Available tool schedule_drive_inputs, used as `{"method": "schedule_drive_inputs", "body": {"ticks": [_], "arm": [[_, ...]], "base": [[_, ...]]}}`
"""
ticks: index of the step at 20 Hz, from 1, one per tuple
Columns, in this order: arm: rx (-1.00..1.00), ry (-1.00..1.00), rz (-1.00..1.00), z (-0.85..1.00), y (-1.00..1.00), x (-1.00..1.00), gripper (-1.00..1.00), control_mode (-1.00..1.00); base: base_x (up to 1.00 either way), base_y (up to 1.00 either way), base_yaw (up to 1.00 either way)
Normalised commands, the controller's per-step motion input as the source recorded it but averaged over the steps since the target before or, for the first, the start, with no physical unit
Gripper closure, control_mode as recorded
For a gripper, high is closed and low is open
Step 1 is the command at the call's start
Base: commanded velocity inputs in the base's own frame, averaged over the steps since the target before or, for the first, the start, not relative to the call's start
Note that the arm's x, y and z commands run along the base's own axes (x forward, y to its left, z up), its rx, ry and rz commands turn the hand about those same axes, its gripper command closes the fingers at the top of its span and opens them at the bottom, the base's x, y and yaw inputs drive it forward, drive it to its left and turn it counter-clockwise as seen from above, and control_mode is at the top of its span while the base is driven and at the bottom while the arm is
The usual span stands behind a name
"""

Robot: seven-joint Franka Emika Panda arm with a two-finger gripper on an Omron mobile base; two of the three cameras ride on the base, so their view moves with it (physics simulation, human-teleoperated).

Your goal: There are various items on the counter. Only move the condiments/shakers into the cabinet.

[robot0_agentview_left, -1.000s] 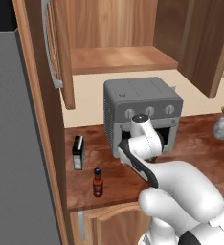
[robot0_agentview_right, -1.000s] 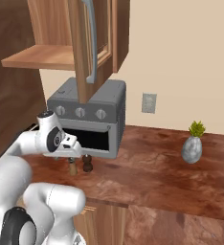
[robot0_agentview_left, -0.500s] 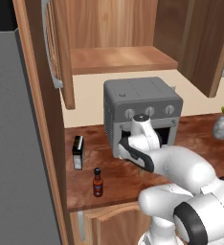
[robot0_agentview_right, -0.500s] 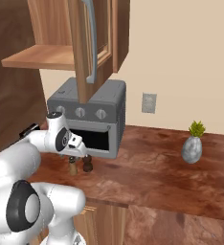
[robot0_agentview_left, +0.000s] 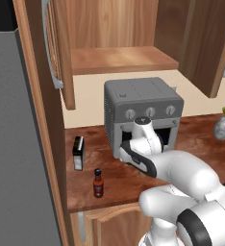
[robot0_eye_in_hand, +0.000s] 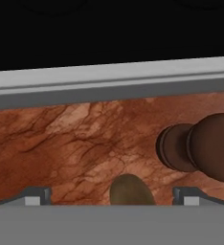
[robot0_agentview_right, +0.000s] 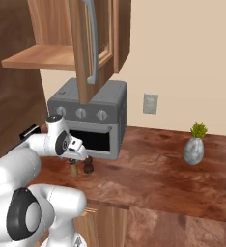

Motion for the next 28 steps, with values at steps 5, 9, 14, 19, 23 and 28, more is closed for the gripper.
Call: {"method": "schedule_drive_inputs", "body": {"ticks": [5, 9, 14, 19, 23, 28], "arm": [[0.0, 0.0, 0.0, 0.0, -0.13, 0.0, -1.0, -1.0], [0.0, 0.0, 0.0, 0.0, -0.02, 0.0, -1.0, -1.0], [0.0, 0.0, 0.0, 0.0, -0.01, 0.0, -1.0, -1.0], [0.0, -0.02, 0.0, 0.0, 0.0, -0.05, -1.0, -1.0], [0.0, -0.04, 0.0, 0.0, 0.0, -0.01, -1.0, -1.0], [0.0, -0.03, 0.0, -0.01, 0.0, -0.13, -1.0, -1.0]], "base": [[0.0, 0.0, 0.0], [0.0, 0.0, 0.0], [0.0, 0.0, 0.0], [0.0, 0.0, 0.0], [0.0, 0.0, 0.0], [0.0, 0.0, 0.0]]}}
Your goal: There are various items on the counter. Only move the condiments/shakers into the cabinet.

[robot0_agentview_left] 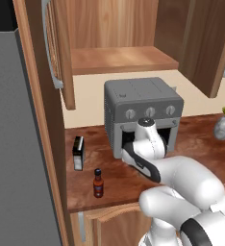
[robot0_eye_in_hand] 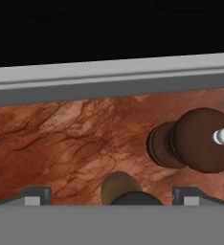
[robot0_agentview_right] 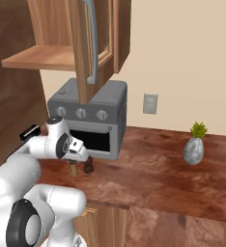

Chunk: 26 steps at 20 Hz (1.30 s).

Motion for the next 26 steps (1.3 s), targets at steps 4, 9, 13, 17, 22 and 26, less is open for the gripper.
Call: {"method": "schedule_drive_inputs", "body": {"ticks": [4, 9, 13, 17, 22, 26], "arm": [[0.0, 0.0, 0.0, -0.04, 0.0, -0.29, -1.0, -1.0], [0.0, -0.01, 0.0, 0.0, 0.0, -0.02, -1.0, -1.0], [0.0, -0.05, 0.0, -0.05, 0.0, 0.0, -1.0, -1.0], [-0.02, -0.1, 0.0, -0.08, 0.0, 0.0, -1.0, -1.0], [-0.02, -0.06, 0.0, -0.12, -0.03, 0.0, -1.0, -1.0], [0.0, 0.0, 0.0, -0.07, -0.2, 0.0, -1.0, -1.0]], "base": [[0.0, 0.0, 0.0], [0.0, 0.0, 0.0], [0.0, 0.0, 0.0], [0.0, 0.0, 0.0], [0.0, 0.0, 0.0], [0.0, 0.0, 0.0]]}}
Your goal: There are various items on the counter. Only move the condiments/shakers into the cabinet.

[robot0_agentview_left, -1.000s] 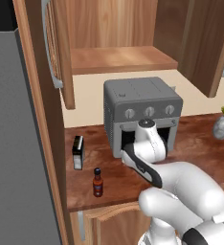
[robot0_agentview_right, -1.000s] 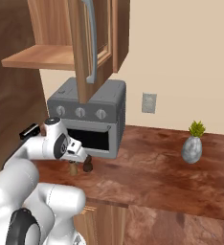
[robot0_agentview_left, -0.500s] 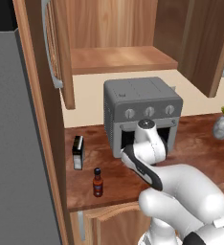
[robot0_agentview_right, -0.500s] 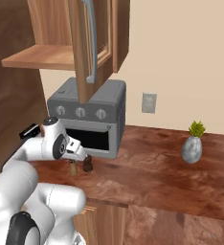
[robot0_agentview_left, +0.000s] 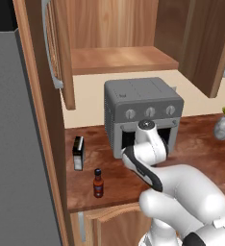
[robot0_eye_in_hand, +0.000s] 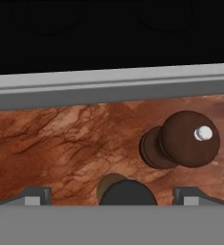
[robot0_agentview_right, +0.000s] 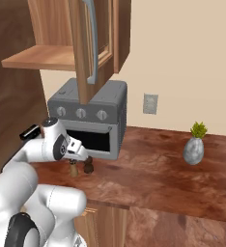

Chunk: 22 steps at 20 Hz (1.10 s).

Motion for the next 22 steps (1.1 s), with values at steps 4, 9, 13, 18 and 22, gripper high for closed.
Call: {"method": "schedule_drive_inputs", "body": {"ticks": [4, 9, 13, 18, 22], "arm": [[0.0, 0.0, 0.0, -0.02, -0.16, 0.0, -1.0, -1.0], [0.0, 0.01, 0.0, -0.02, 0.0, 0.0, -1.0, -1.0], [0.0, 0.04, 0.0, -0.25, 0.0, 0.0, -1.0, -1.0], [0.0, 0.0, 0.0, -0.04, 0.0, 0.0, -1.0, -1.0], [0.0, 0.0, 0.0, 0.0, 0.0, 0.0, 1.0, -1.0]], "base": [[0.0, 0.0, 0.0], [0.0, 0.0, 0.0], [0.0, 0.0, 0.0], [0.0, 0.0, 0.0], [0.0, 0.0, 0.0]]}}
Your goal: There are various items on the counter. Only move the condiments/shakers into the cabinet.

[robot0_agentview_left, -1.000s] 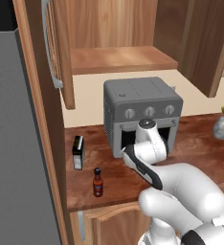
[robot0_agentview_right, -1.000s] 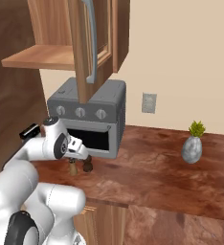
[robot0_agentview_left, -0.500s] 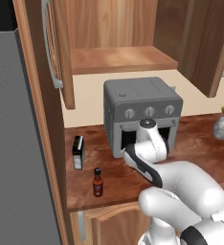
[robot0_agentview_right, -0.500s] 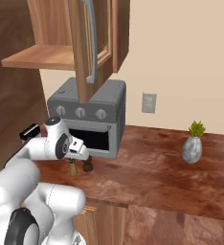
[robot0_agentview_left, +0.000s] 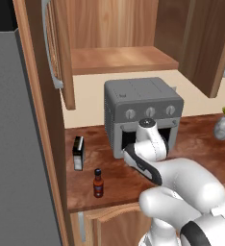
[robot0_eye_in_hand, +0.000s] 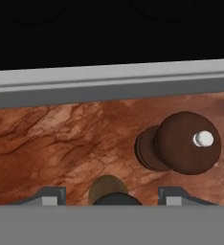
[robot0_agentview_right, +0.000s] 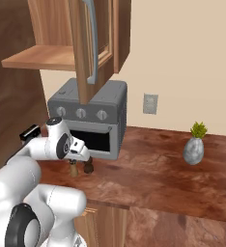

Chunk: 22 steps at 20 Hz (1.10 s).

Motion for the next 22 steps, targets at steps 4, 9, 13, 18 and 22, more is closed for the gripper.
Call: {"method": "schedule_drive_inputs", "body": {"ticks": [4, 9, 13, 18, 22], "arm": [[0.0, 0.0, 0.0, 0.0, 0.0, 0.0, 1.0, -1.0], [0.0, -0.04, 0.0, 0.17, 0.0, -0.13, 1.0, -1.0], [0.0, -0.21, 0.0, 0.91, 0.19, -0.26, 1.0, -1.0], [-0.02, -0.28, -0.02, 1.0, 0.28, -0.34, 1.0, -1.0], [-0.01, -0.27, 0.0, 1.0, 0.24, -0.25, 1.0, -1.0]], "base": [[0.0, 0.0, 0.0], [0.0, 0.0, 0.0], [0.0, 0.0, 0.0], [0.0, 0.0, 0.0], [0.0, 0.0, 0.0]]}}
